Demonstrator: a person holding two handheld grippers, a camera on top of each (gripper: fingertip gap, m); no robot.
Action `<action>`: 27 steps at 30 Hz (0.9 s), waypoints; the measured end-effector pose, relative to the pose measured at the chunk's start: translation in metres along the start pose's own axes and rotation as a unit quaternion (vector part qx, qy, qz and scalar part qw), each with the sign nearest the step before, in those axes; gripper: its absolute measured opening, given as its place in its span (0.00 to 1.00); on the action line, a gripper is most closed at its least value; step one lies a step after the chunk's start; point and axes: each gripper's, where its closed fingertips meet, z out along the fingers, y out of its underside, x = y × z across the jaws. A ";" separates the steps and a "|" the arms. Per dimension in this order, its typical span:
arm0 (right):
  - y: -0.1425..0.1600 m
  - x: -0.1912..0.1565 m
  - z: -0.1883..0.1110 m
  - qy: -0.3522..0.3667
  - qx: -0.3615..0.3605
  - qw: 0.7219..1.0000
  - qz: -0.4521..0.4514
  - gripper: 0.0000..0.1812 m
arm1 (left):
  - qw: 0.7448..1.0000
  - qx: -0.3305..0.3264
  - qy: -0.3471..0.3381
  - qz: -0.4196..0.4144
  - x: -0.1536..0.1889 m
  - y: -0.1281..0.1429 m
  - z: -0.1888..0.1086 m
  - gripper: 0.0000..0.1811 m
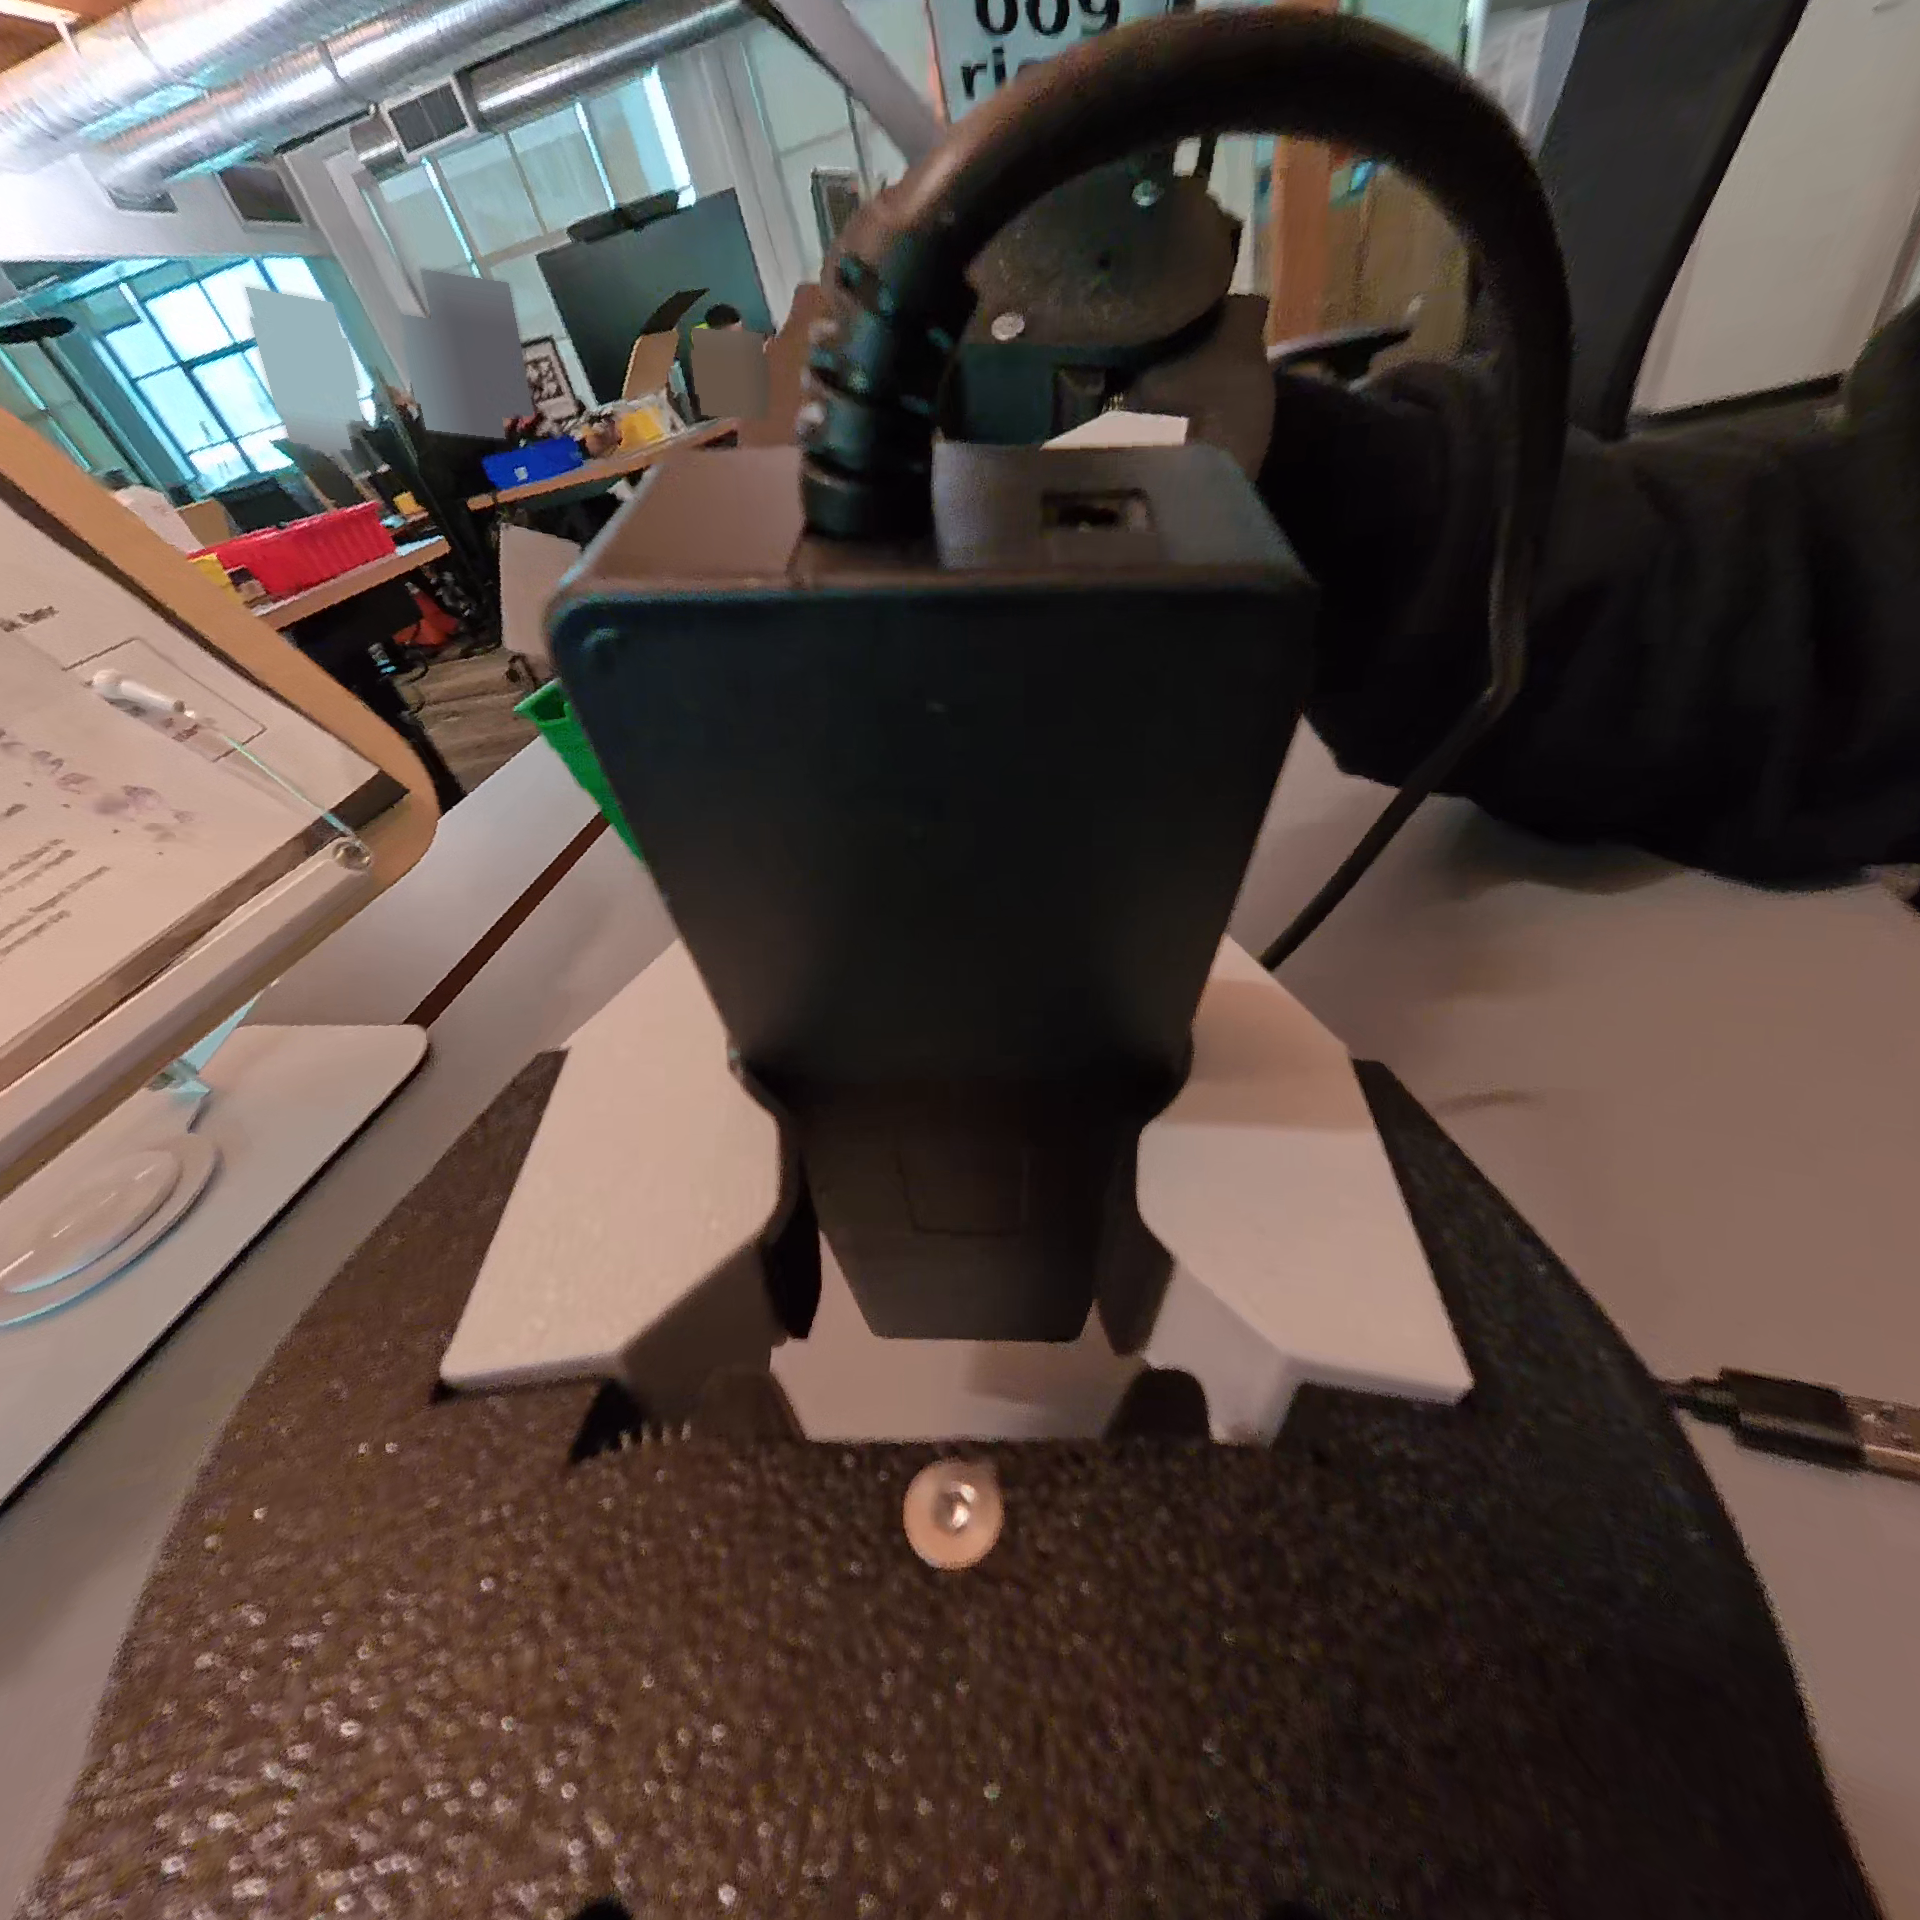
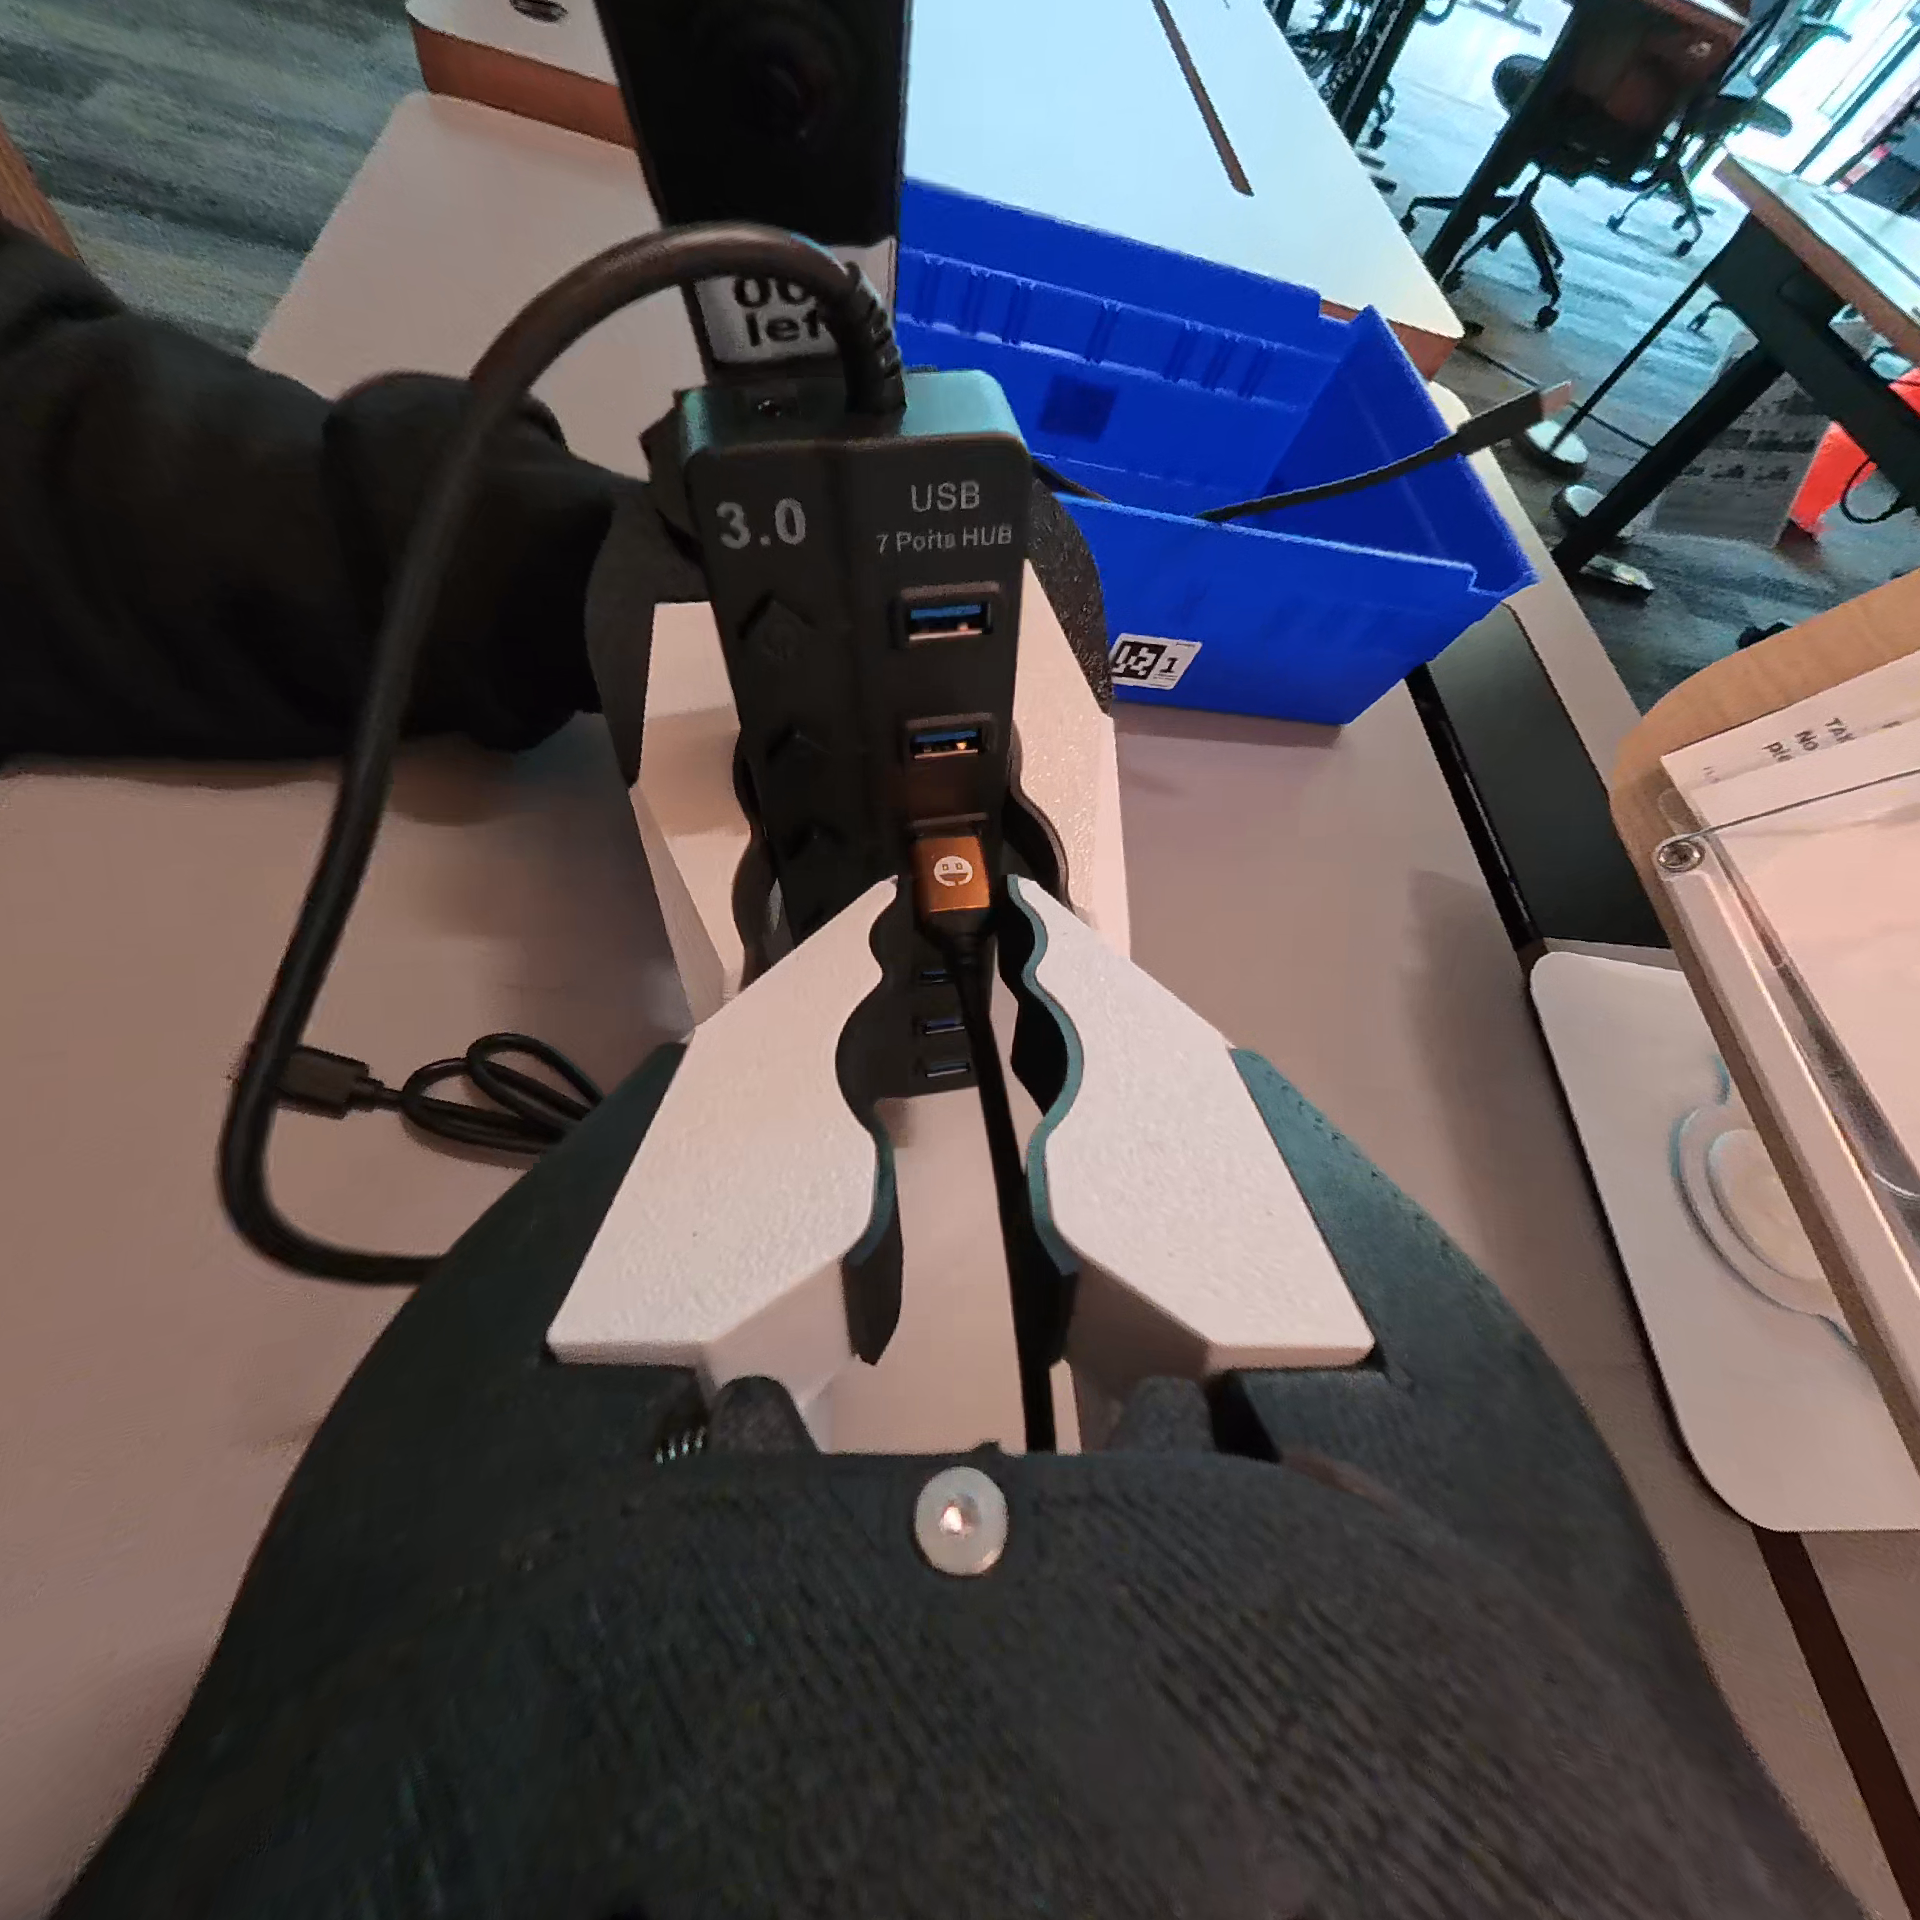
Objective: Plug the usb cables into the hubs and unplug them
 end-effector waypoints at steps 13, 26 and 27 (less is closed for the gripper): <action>0.004 0.094 -0.212 0.333 0.060 0.940 0.033 0.08 | 0.996 0.069 -0.052 -0.006 -0.022 -0.039 -0.041 0.34; 0.076 0.112 -0.370 0.559 0.088 0.822 0.067 0.08 | 0.997 0.065 -0.037 -0.017 -0.017 -0.033 -0.033 0.34; 0.090 0.118 -0.367 0.561 0.075 0.821 0.077 0.08 | 0.997 0.065 -0.037 -0.018 -0.017 -0.032 -0.033 0.34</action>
